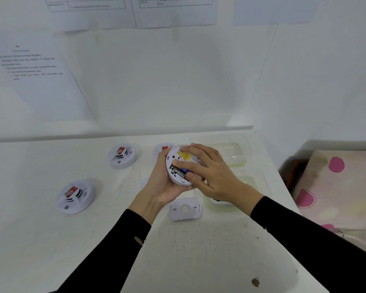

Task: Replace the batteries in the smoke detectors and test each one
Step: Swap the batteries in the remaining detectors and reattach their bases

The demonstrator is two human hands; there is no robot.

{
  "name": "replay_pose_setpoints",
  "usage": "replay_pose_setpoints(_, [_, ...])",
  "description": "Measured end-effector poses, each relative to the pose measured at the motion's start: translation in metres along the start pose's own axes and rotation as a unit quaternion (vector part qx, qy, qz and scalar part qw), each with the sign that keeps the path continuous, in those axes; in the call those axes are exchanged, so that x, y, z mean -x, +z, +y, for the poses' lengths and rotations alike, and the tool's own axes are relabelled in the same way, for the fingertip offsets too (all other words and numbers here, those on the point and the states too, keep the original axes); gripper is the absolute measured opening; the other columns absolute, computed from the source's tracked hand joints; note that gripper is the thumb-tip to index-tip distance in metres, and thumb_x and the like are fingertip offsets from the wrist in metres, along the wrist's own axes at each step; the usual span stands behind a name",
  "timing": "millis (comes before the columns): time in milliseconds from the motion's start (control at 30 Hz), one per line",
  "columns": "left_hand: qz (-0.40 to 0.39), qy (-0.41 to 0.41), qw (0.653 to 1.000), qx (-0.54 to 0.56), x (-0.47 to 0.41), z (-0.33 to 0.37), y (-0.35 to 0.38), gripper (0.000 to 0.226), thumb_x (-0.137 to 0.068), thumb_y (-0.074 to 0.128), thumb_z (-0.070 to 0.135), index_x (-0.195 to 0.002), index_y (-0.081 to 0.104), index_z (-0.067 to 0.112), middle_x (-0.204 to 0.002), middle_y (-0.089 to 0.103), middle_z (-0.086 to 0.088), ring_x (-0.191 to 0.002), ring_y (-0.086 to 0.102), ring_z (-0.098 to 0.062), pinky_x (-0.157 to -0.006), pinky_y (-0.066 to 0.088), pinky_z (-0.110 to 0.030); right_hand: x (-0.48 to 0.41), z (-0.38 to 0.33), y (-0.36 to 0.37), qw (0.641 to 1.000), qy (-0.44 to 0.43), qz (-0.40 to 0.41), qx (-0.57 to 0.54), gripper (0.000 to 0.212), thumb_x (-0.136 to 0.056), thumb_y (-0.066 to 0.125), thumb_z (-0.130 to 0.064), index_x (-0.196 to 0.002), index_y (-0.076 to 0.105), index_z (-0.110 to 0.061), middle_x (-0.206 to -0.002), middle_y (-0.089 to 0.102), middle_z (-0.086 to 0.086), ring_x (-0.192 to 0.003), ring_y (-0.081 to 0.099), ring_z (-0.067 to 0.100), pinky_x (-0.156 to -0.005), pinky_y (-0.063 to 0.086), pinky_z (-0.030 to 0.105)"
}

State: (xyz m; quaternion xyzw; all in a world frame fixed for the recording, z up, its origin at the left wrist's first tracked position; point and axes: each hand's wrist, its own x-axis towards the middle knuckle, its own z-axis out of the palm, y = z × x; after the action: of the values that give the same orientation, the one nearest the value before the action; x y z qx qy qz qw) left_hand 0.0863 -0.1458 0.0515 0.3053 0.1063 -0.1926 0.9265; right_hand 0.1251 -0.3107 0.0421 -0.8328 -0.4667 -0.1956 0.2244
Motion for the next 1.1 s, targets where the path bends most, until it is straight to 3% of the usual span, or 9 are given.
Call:
replay_pose_setpoints(100, [0.014,0.013,1.000,0.008,0.000,-0.002,-0.002,0.049,-0.099,0.044,0.051,-0.116,0.067,0.012,-0.116,0.067,-0.015,-0.100,0.067,-0.030,-0.073,0.057,-0.044,0.002,0.002,-0.001,0.999,-0.008,-0.016,0.030,0.040,-0.101,0.036,-0.034,-0.137,0.052,-0.035,-0.150,0.041,0.000,-0.139,0.035,0.025,-0.110,0.031,0.044])
replay_pose_setpoints(267, [0.030,0.049,0.998,-0.006,0.006,-0.002,-0.008,0.053,-0.096,0.045,0.053,-0.118,0.071,0.012,-0.132,0.063,-0.019,-0.114,0.064,-0.033,-0.094,0.053,-0.046,-0.006,-0.003,-0.006,0.993,-0.009,-0.059,0.101,0.041,-0.102,0.030,-0.041,-0.141,0.042,-0.045,-0.158,0.027,0.002,-0.142,0.029,0.027,-0.116,0.022,0.045])
replay_pose_setpoints(433, [0.030,0.151,0.987,0.053,0.017,0.010,-0.022,0.057,-0.097,0.040,0.053,-0.120,0.070,0.010,-0.135,0.060,-0.022,-0.120,0.059,-0.039,-0.099,0.049,-0.054,0.013,-0.030,0.001,0.996,0.018,0.038,-0.084,0.035,-0.097,0.052,-0.017,-0.132,0.058,-0.011,-0.141,0.046,0.012,-0.131,0.043,0.025,-0.109,0.037,0.035])
replay_pose_setpoints(533, [0.037,0.211,0.972,0.099,0.028,0.021,-0.038,0.055,-0.094,0.048,0.045,-0.135,0.057,0.010,-0.139,0.056,-0.024,-0.126,0.054,-0.047,-0.097,0.047,-0.064,0.050,-0.050,0.031,0.992,0.024,-0.051,-0.109,0.025,-0.093,0.051,-0.008,-0.116,0.062,-0.008,-0.123,0.056,0.010,-0.116,0.054,0.022,-0.095,0.047,0.032])
replay_pose_setpoints(633, [0.050,0.225,0.967,0.106,0.041,0.024,-0.053,0.063,-0.091,0.052,0.043,-0.146,0.047,0.012,-0.144,0.053,-0.022,-0.129,0.051,-0.049,-0.097,0.047,-0.065,0.069,-0.051,0.061,0.983,0.054,-0.154,-0.087,0.036,-0.088,0.045,-0.016,-0.120,0.058,-0.006,-0.131,0.054,0.015,-0.124,0.051,0.029,-0.102,0.046,0.038])
replay_pose_setpoints(767, [0.096,0.231,0.964,0.094,0.058,0.018,-0.067,0.063,-0.090,0.048,0.053,-0.138,0.055,0.013,-0.138,0.059,-0.018,-0.126,0.056,-0.042,-0.101,0.047,-0.059,0.065,-0.047,0.070,0.978,0.087,-0.184,-0.049,0.040,-0.072,0.068,-0.017,-0.109,0.062,-0.001,-0.110,0.065,0.019,-0.108,0.062,0.037,-0.099,0.047,0.040])
replay_pose_setpoints(833, [0.127,0.232,0.959,0.100,0.066,0.016,-0.074,0.067,-0.093,0.042,0.062,-0.137,0.056,0.014,-0.134,0.063,-0.016,-0.125,0.057,-0.036,-0.103,0.047,-0.051,0.065,-0.049,0.066,0.976,0.094,-0.187,-0.064,0.040,-0.075,0.061,-0.025,-0.109,0.061,-0.003,-0.107,0.064,0.013,-0.101,0.063,0.032,-0.094,0.050,0.036])
replay_pose_setpoints(1000, [0.148,0.227,0.960,0.067,0.080,0.021,-0.084,0.060,-0.096,0.041,0.058,-0.126,0.068,0.015,-0.135,0.062,-0.014,-0.115,0.066,-0.027,-0.097,0.054,-0.039,0.057,-0.069,0.053,0.982,0.103,-0.091,-0.129,0.042,-0.075,0.065,-0.031,-0.113,0.060,-0.012,-0.115,0.059,0.000,-0.105,0.054,0.016,-0.091,0.046,0.028])
replay_pose_setpoints(1100, [0.137,0.215,0.966,0.049,0.085,0.027,-0.088,0.059,-0.099,0.039,0.053,-0.138,0.058,0.013,-0.143,0.056,-0.015,-0.129,0.056,-0.029,-0.100,0.052,-0.041,0.022,-0.091,0.041,0.977,0.104,0.020,-0.188,0.045,-0.076,0.072,-0.026,-0.115,0.060,-0.009,-0.120,0.058,0.003,-0.112,0.053,0.015,-0.096,0.043,0.021])
